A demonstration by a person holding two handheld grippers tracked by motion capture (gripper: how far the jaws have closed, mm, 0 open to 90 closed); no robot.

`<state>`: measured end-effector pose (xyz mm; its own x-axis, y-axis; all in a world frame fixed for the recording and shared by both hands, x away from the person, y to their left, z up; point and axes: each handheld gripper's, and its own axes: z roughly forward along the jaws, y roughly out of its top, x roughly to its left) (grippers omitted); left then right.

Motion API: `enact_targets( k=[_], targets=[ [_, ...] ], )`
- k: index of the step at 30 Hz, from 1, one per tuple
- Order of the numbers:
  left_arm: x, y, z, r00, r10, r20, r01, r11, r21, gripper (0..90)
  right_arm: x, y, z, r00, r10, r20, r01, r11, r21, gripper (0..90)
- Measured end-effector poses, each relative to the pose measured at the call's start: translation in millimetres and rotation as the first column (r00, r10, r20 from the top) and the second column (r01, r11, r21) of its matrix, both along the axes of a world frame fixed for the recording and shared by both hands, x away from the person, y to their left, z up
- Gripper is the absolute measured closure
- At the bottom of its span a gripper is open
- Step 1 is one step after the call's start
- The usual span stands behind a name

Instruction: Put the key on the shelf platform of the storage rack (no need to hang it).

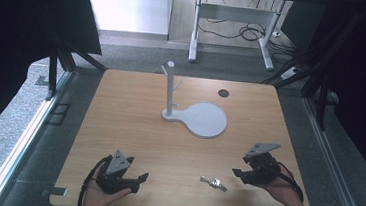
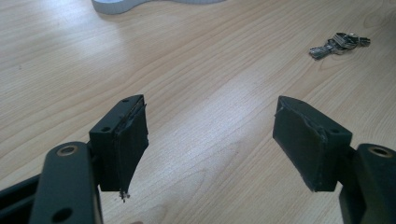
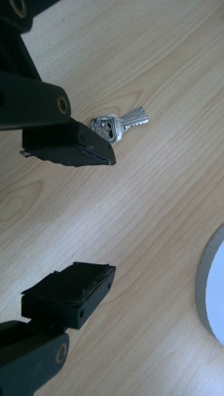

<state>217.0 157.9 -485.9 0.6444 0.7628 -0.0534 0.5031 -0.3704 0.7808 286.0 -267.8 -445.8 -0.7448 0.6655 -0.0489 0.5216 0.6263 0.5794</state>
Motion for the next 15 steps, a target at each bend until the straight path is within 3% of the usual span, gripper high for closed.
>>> enact_targets(
  k=[5, 6, 7, 15],
  targets=[
    [-0.8, 2.0, 1.3, 1.0, 0.0, -0.006, 0.0, 0.9999, -0.012, 26.7, 1.2, 7.5, -2.6, 0.9995, 0.022, -0.023, -0.022, 0.9996, -0.016, 40.7],
    [-1.5, 2.2, 3.0, 0.9996, -0.021, -0.02, 0.02, 0.9987, -0.047, 26.6, 2.0, 11.8, -4.6, 0.999, 0.03, -0.033, -0.031, 0.9991, -0.029, 40.7],
    [-2.5, 1.6, 4.4, 0.9996, -0.025, -0.015, 0.024, 0.9984, -0.051, 26.5, 2.1, 13.3, -5.3, 0.9988, 0.035, -0.034, -0.036, 0.9988, -0.032, 40.6],
    [-5.1, -2.8, 10.0, 0.9996, -0.029, 0.001, 0.029, 0.9986, -0.045, 26.5, 0.7, 23.5, -6.5, 0.9968, 0.06, -0.054, -0.063, 0.9963, -0.059, 40.6]
  ],
)
